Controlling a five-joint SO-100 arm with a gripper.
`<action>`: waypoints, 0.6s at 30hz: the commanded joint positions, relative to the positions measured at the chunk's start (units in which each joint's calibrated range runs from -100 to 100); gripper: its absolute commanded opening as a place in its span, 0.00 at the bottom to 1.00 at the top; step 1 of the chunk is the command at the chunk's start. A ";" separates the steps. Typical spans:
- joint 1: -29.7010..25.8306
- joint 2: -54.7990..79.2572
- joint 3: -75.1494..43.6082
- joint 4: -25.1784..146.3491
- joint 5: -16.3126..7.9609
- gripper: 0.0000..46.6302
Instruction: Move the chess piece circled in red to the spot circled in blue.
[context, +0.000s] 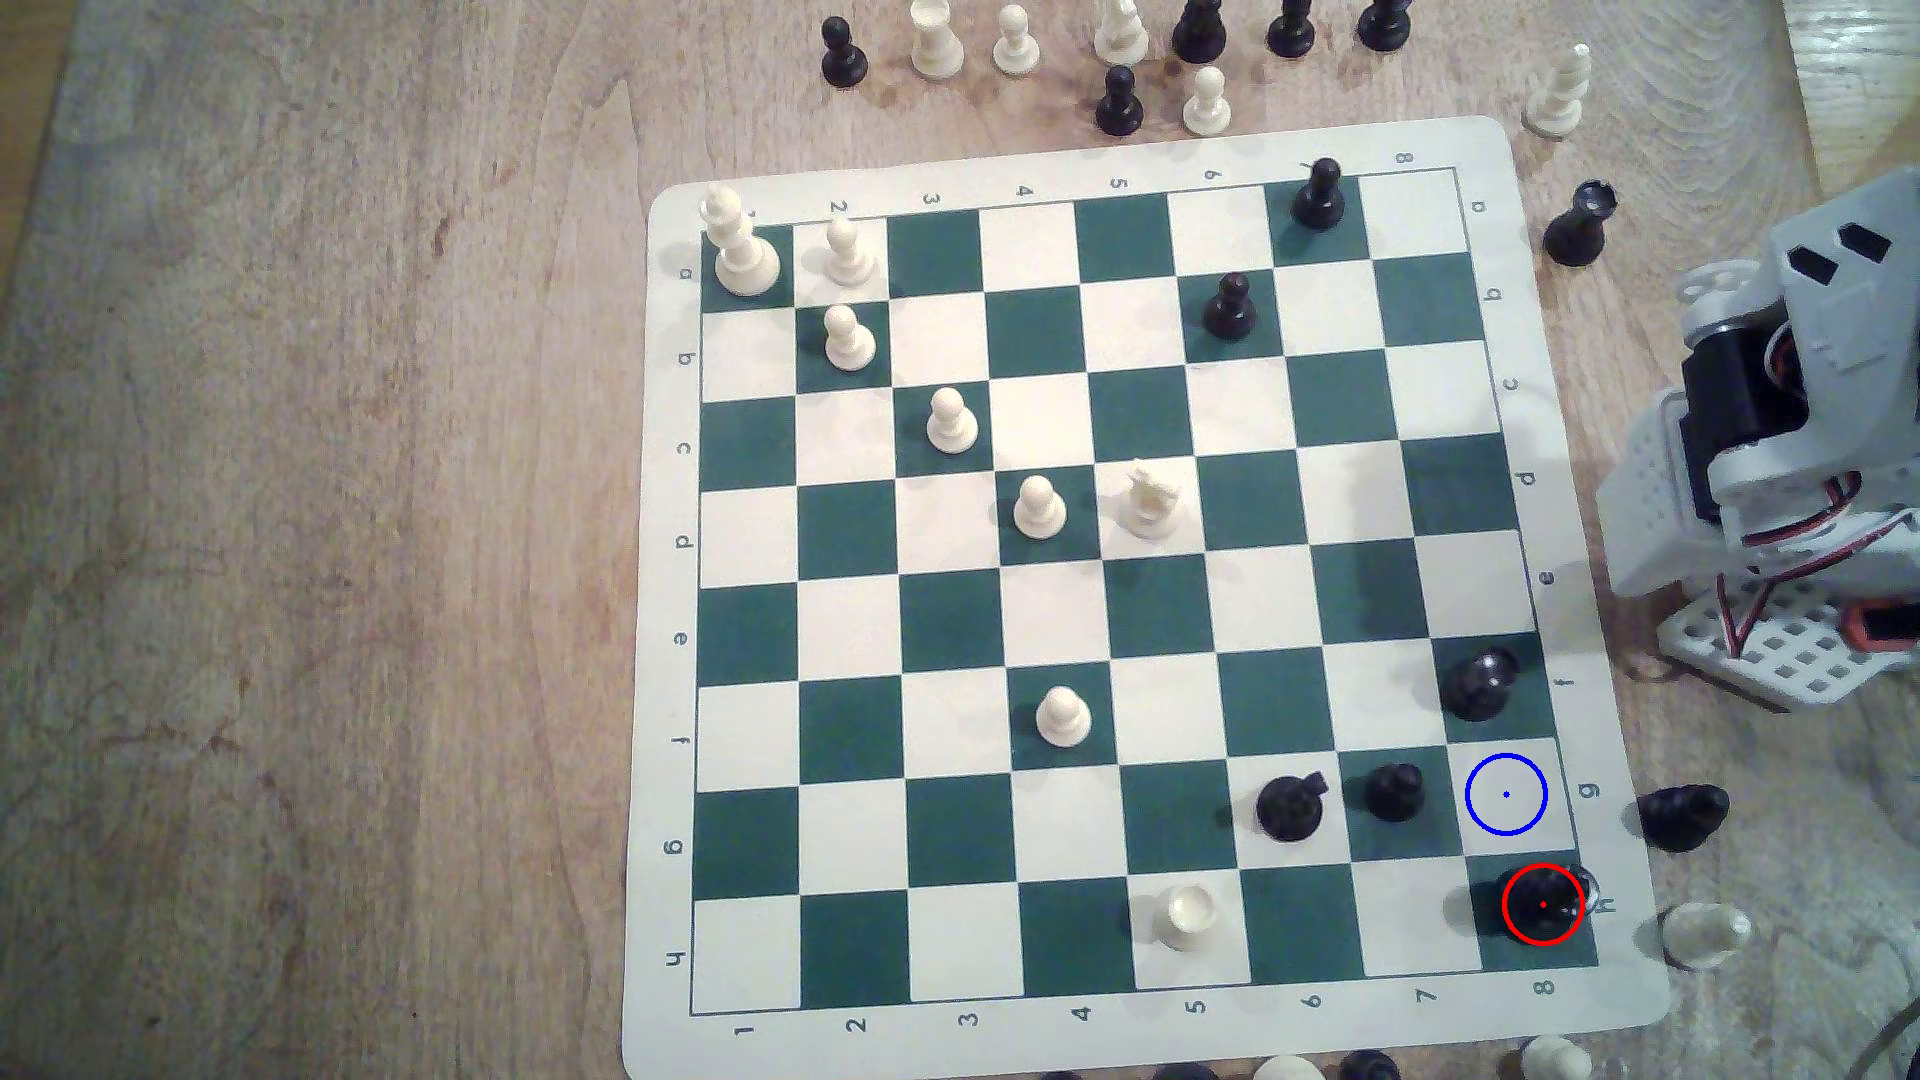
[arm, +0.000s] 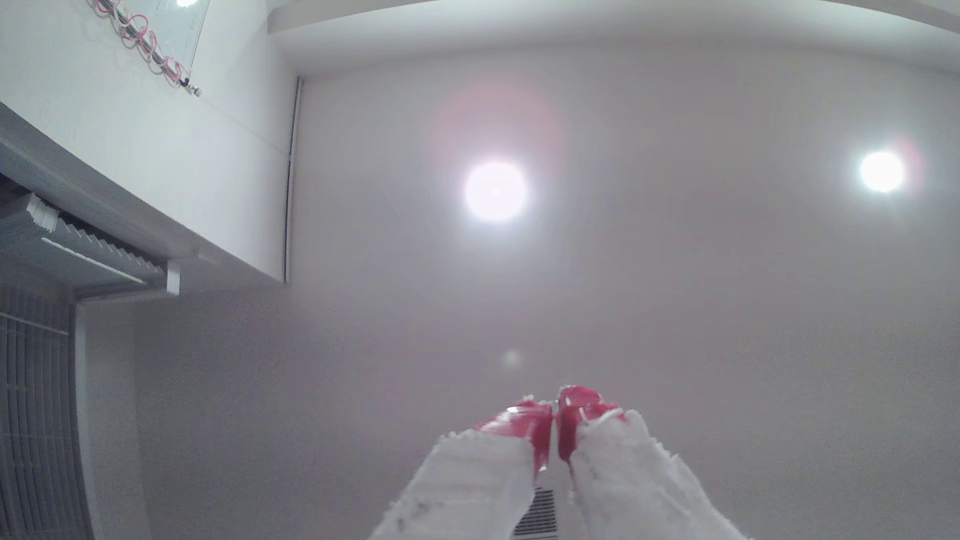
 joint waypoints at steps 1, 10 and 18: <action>-1.40 0.06 1.17 -0.79 0.29 0.00; 0.01 0.06 0.90 32.30 0.29 0.00; 4.55 0.06 -15.42 87.17 0.00 0.00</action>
